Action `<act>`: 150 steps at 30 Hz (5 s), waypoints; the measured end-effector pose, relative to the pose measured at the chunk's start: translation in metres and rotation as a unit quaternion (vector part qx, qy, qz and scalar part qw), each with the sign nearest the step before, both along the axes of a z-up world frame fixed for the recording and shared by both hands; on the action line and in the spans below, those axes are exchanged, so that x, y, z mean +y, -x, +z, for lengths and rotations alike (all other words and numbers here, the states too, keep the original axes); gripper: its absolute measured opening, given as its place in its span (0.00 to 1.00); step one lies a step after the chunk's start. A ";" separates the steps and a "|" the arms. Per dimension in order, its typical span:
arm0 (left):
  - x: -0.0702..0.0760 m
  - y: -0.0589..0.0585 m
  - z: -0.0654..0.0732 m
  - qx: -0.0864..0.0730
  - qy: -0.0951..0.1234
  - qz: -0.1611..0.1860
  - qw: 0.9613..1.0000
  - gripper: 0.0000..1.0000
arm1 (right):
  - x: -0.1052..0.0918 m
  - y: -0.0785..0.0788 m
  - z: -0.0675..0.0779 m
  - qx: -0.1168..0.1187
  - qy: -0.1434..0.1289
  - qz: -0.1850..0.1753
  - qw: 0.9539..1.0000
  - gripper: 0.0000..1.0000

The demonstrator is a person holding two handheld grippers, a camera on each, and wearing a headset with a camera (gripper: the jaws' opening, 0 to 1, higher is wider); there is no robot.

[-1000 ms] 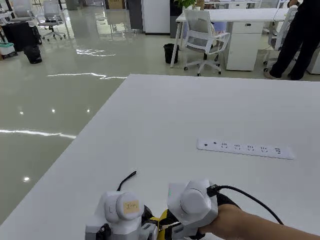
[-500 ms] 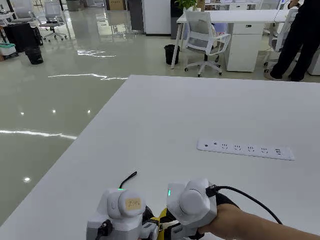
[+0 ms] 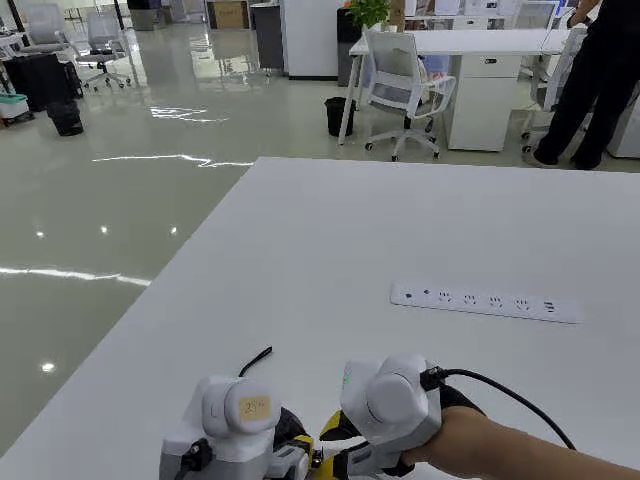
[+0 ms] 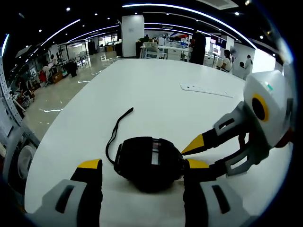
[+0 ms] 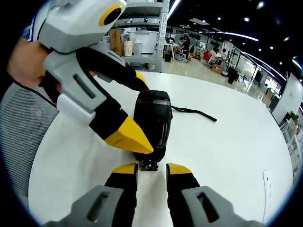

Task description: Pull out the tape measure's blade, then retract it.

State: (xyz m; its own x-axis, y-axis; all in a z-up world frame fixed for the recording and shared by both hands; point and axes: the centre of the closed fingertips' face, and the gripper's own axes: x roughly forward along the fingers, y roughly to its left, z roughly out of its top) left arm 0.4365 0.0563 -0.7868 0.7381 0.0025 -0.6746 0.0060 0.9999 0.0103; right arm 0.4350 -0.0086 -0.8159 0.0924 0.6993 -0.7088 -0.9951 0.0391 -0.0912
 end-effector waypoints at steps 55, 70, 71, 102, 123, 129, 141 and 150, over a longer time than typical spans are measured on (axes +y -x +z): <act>-0.023 0.038 0.030 -0.005 0.018 -0.224 0.974 0.88 | -0.096 0.041 0.062 0.004 -0.066 -0.172 0.983 0.49; -0.022 0.044 0.040 -0.015 0.025 -0.284 0.958 0.90 | -0.139 0.057 0.075 0.002 -0.084 -0.224 0.971 0.59; -0.022 0.045 0.040 -0.014 0.024 -0.288 0.957 0.90 | -0.141 0.058 0.076 0.002 -0.086 -0.226 0.970 0.59; -0.022 0.074 0.052 -0.037 0.038 -0.400 0.915 0.99 | -0.207 0.100 0.086 0.014 -0.120 -0.269 0.956 0.81; -0.010 0.091 0.047 -0.036 0.047 -0.414 0.908 0.99 | -0.240 0.113 0.082 0.020 -0.141 -0.303 0.942 0.90; -0.013 0.091 0.049 -0.043 0.052 -0.407 0.911 0.99 | -0.241 0.111 0.084 0.015 -0.144 -0.310 0.940 0.91; -0.018 0.087 0.053 -0.046 0.053 -0.404 0.912 0.99 | -0.235 0.106 0.085 0.005 -0.143 -0.316 0.938 0.91; -0.021 0.083 0.054 -0.049 0.059 -0.405 0.911 0.99 | -0.234 0.103 0.085 -0.002 -0.141 -0.320 0.937 0.91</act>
